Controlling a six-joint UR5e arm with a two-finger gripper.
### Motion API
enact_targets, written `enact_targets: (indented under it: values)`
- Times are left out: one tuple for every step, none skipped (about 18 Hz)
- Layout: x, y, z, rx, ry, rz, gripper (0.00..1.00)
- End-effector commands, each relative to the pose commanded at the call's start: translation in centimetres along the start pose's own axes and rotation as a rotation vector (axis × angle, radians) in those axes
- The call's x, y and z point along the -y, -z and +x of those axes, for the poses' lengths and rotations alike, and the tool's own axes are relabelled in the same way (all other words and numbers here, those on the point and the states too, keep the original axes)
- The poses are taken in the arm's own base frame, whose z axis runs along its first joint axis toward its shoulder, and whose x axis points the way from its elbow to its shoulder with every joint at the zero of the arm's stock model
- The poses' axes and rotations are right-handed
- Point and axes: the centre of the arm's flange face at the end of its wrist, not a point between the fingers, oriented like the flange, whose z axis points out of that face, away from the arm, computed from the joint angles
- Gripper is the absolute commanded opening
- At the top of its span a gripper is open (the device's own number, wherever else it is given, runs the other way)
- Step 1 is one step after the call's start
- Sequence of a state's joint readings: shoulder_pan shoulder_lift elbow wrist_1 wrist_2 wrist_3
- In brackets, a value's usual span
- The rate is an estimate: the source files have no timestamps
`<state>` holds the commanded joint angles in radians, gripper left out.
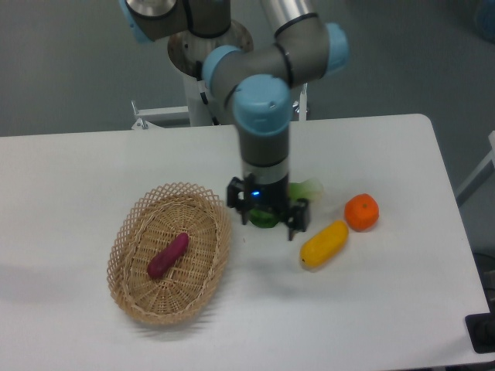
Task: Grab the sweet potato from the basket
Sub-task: 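Move the open gripper over the wicker basket above the purple sweet potato, then lower the gripper onto the sweet potato and close on it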
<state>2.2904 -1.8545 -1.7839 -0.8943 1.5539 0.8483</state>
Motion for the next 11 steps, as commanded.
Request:
enact_targets:
  values:
    - [0.4, -0.5, 0.8, -0.011, -0.012, -0.004, 1.0]
    - [1.0, -1.3, 1.8, -0.024, -0.033, -0.011, 1.0]
    - [1.7, -1.9, 2.8, -0.033, -0.054, -0.017, 1.0]
    - [2.3, -2.8, 3.8, -0.046, -0.073, -0.026, 1.0]
    - [2.9, -3.3, 4.6, -0.054, -0.09, -0.029, 1.0]
    - [3.3, -3.9, 5.4, -0.063, -0.104, -0.035, 1.0]
    - [3.7, -4.3, 6.4, -0.072, -0.12, -0.04, 1.0]
    - [3.8, -4.8, 7.3, -0.082, -0.134, -0.048, 1.0]
    - [3.7, -5.2, 7.8, -0.089, -0.138, -0.054, 1.0]
    - [3.4, -6.0, 8.5, -0.102, -0.144, -0.066, 1.0]
    - [3.4, -6.7, 8.8, -0.109, -0.147, -0.073, 1.0]
